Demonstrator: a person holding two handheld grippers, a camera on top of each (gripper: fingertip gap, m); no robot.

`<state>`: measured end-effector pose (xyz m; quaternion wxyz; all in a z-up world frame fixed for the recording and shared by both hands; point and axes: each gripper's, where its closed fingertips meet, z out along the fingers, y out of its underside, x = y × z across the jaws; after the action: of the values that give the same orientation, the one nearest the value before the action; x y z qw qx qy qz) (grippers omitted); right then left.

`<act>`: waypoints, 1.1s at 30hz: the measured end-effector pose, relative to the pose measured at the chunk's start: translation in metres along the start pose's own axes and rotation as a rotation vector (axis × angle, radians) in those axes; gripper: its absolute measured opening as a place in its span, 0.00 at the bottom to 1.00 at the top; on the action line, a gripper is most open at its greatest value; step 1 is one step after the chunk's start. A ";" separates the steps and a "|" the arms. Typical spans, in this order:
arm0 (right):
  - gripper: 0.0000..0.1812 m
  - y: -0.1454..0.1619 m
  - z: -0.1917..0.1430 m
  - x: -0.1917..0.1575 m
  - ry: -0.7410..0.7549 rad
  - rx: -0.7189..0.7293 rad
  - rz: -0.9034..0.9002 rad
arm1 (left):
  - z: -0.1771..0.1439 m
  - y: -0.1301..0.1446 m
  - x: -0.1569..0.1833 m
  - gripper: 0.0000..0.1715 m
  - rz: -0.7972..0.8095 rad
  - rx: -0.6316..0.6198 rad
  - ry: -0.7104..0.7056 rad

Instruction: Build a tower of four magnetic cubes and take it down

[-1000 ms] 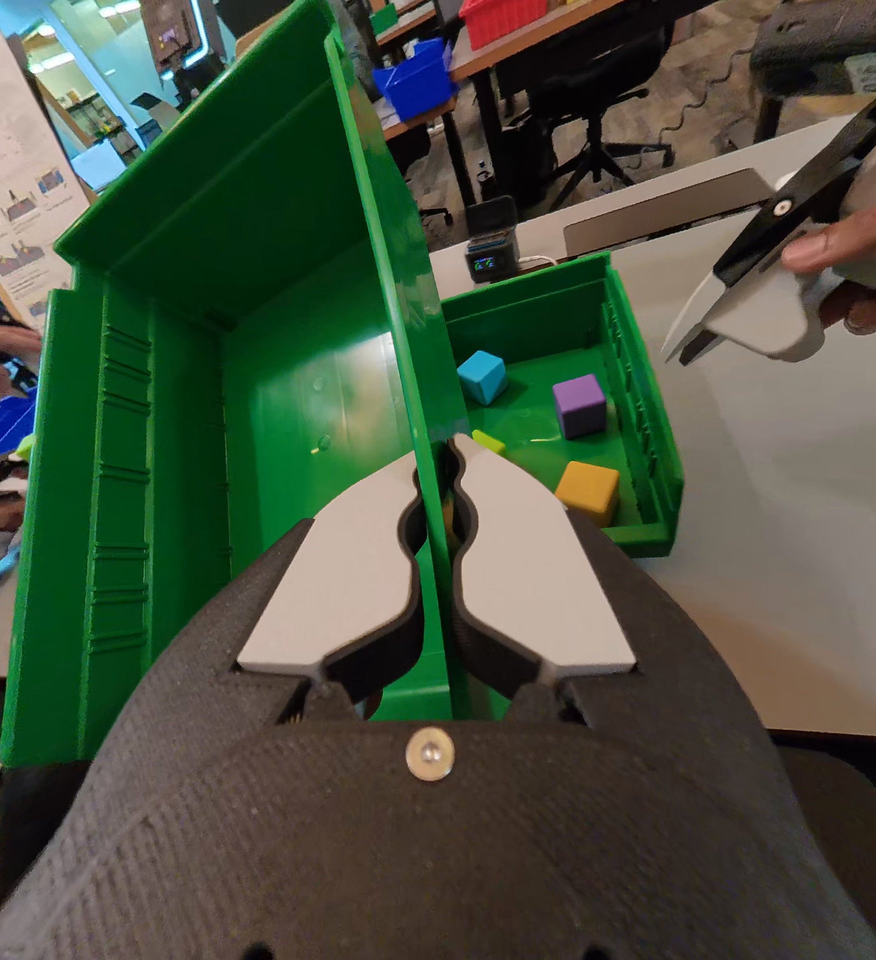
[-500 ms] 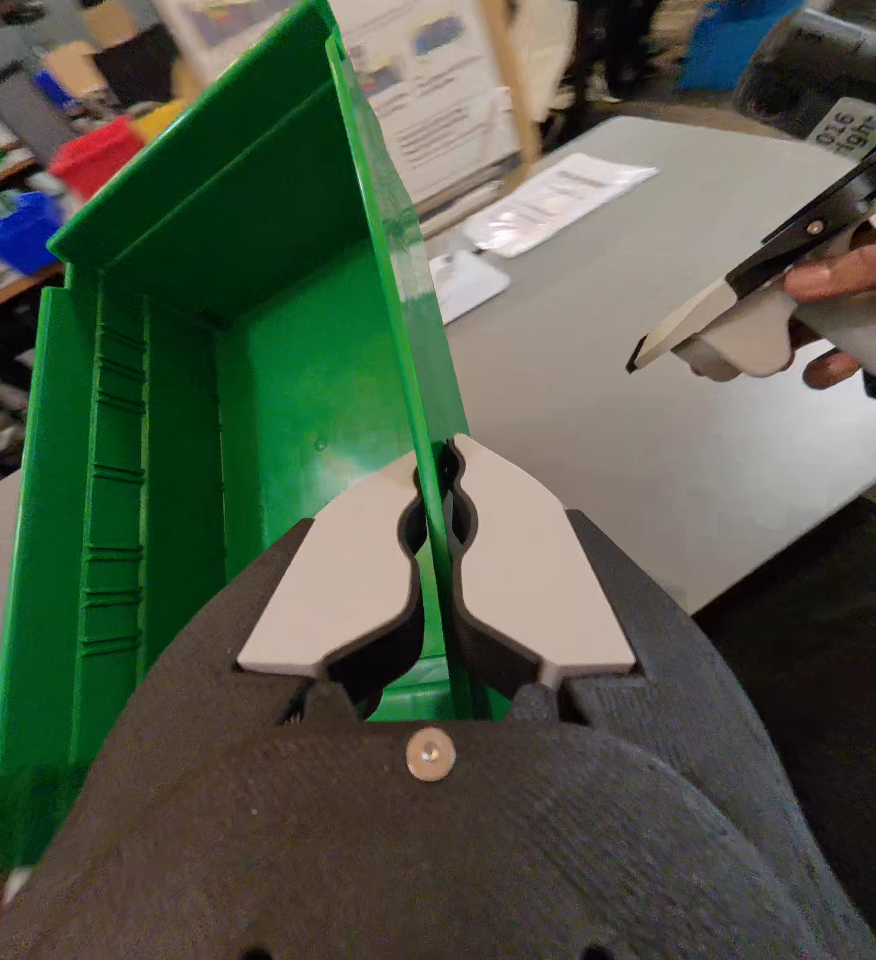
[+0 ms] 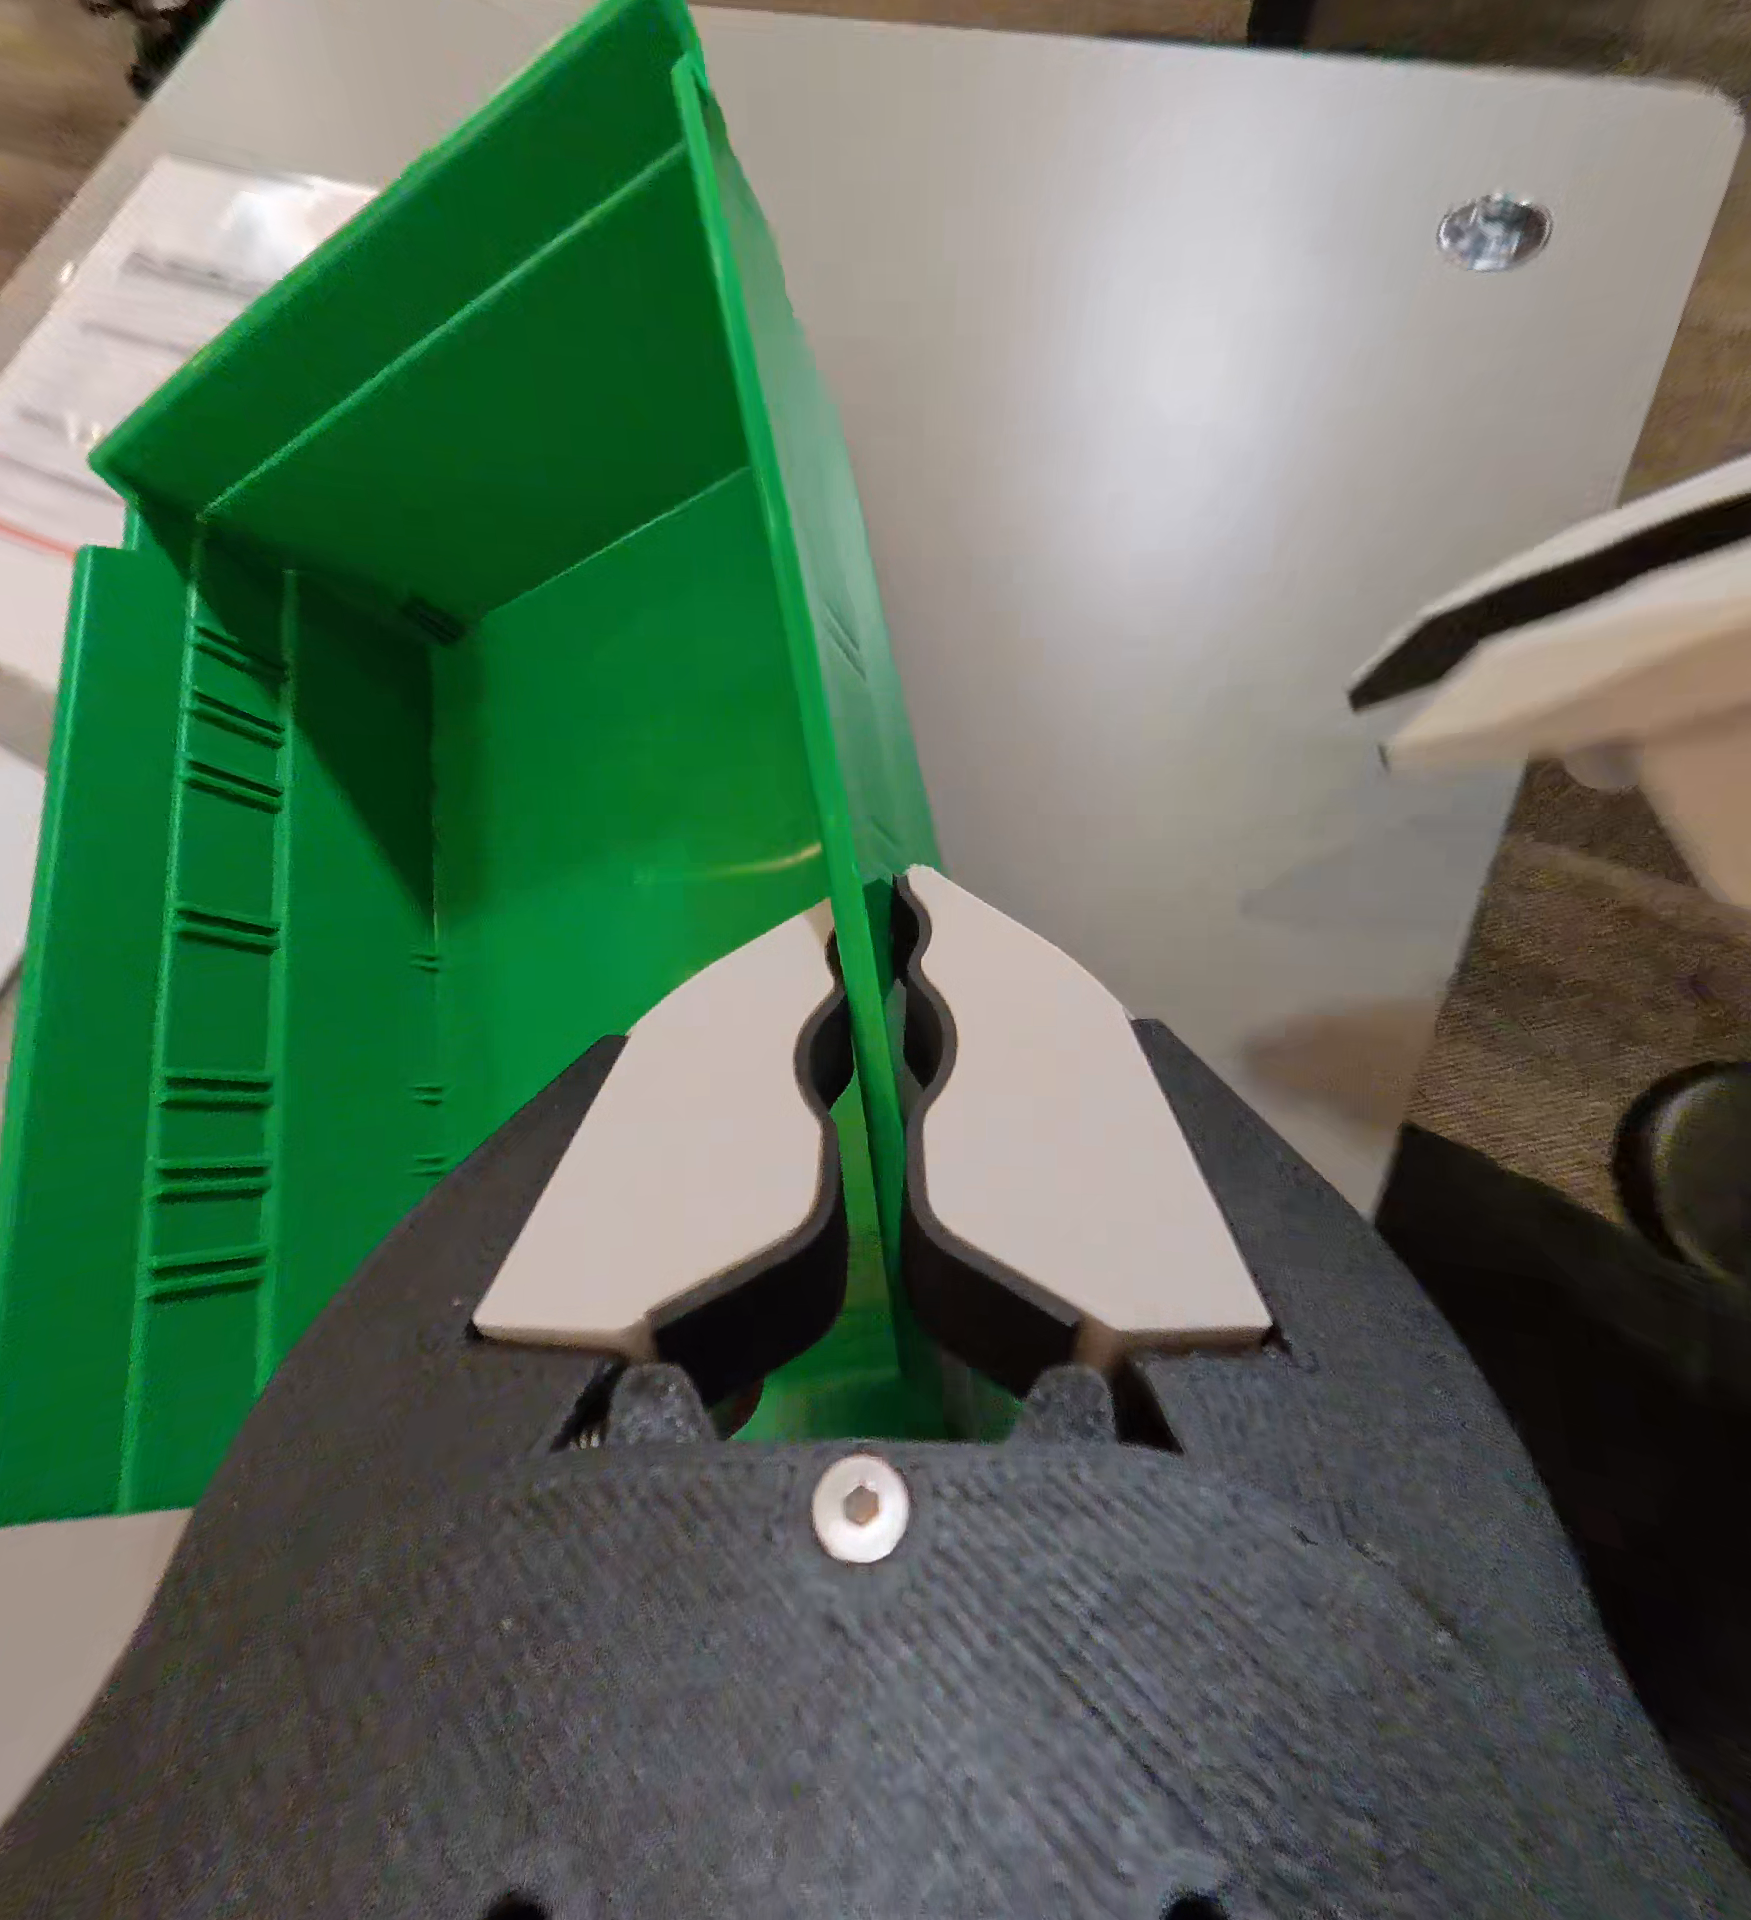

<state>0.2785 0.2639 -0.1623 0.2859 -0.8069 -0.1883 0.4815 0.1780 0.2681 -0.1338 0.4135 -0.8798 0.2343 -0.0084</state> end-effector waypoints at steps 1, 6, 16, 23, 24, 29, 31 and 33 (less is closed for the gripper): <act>0.22 0.005 -0.001 -0.001 0.026 -0.010 -0.037 | 0.012 -0.007 0.004 0.04 0.041 0.002 -0.014; 0.24 0.017 -0.012 0.001 0.142 -0.029 -0.152 | 0.069 -0.031 0.019 0.04 0.063 0.007 -0.031; 0.33 -0.001 -0.027 0.009 0.227 0.150 -0.134 | 0.079 -0.039 0.032 0.12 0.019 0.068 -0.050; 0.47 -0.001 0.010 -0.018 0.342 0.165 -0.415 | -0.009 -0.008 -0.002 0.29 -0.120 0.142 0.096; 0.49 0.000 0.018 -0.021 0.365 0.152 -0.460 | -0.023 0.000 -0.014 0.29 -0.148 0.161 0.095; 0.58 -0.009 0.054 -0.018 0.520 0.119 -0.575 | -0.080 0.053 -0.081 0.29 -0.320 0.205 0.047; 0.55 -0.017 0.066 -0.015 0.551 0.121 -0.590 | -0.088 0.086 -0.103 0.30 -0.384 0.170 0.020; 0.47 -0.027 0.067 -0.005 0.589 0.141 -0.579 | -0.091 0.116 -0.119 0.29 -0.457 0.159 0.012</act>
<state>0.2159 0.3008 -0.1666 0.5058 -0.8021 -0.2841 0.1417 0.0054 0.1882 -0.1375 0.4675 -0.8745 0.0305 -0.1254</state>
